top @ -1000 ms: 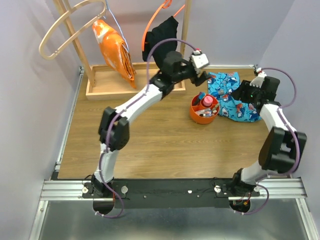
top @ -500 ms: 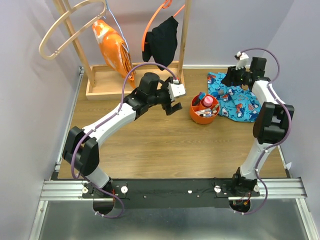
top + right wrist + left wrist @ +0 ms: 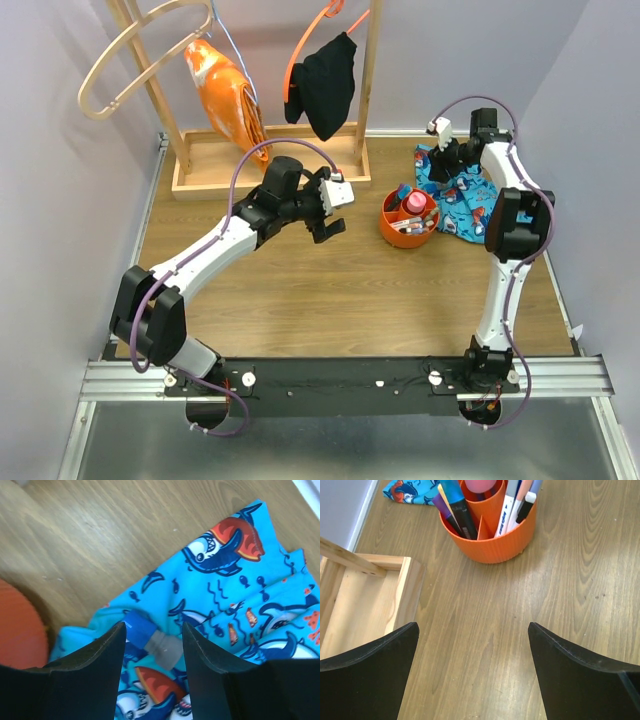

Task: Sort the stationery into containers
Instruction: Pick up the stationery from the center of the board.

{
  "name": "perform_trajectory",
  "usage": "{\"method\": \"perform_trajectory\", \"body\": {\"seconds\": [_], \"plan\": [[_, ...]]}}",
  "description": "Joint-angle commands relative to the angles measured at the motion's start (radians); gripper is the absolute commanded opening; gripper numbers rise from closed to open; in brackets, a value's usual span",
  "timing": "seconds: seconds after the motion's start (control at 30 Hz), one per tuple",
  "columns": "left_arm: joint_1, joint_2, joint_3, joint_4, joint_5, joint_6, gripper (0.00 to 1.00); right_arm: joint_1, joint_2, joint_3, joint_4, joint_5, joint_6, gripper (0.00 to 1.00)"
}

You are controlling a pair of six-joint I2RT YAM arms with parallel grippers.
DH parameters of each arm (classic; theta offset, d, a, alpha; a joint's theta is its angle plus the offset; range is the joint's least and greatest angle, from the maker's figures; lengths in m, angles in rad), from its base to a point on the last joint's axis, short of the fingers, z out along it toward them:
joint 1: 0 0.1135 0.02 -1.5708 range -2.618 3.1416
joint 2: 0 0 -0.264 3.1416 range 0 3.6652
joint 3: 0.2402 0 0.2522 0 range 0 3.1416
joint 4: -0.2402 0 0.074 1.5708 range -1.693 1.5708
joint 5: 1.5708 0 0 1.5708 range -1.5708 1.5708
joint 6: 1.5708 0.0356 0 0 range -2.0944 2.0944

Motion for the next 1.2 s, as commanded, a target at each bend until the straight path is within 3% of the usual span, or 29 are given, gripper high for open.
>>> {"method": "perform_trajectory", "body": {"seconds": [0.0, 0.4, 0.63, 0.97, 1.07, 1.17], "plan": [[0.007, -0.031, -0.020, -0.019, 0.025, 0.013, 0.99, -0.005, 0.064, 0.108, -0.138, 0.015, -0.177, 0.57], [0.008, 0.013, 0.009, -0.049, 0.011, 0.031, 0.99, -0.002, 0.081, 0.153, -0.279, -0.038, -0.383, 0.61], [0.007, 0.035, 0.030, -0.056, 0.011, 0.028, 0.99, 0.002, 0.144, 0.204, -0.374, 0.011, -0.455, 0.61], [0.007, 0.047, 0.029, -0.052, 0.002, 0.023, 0.99, 0.022, 0.191, 0.234, -0.362, 0.058, -0.496, 0.60], [0.007, 0.052, 0.030, -0.050, 0.000, 0.025, 0.99, 0.029, 0.201, 0.243, -0.357, 0.058, -0.493, 0.56], [0.008, 0.049, 0.023, -0.050, 0.002, 0.023, 0.99, 0.030, 0.188, 0.250, -0.362, 0.039, -0.487, 0.43]]}}
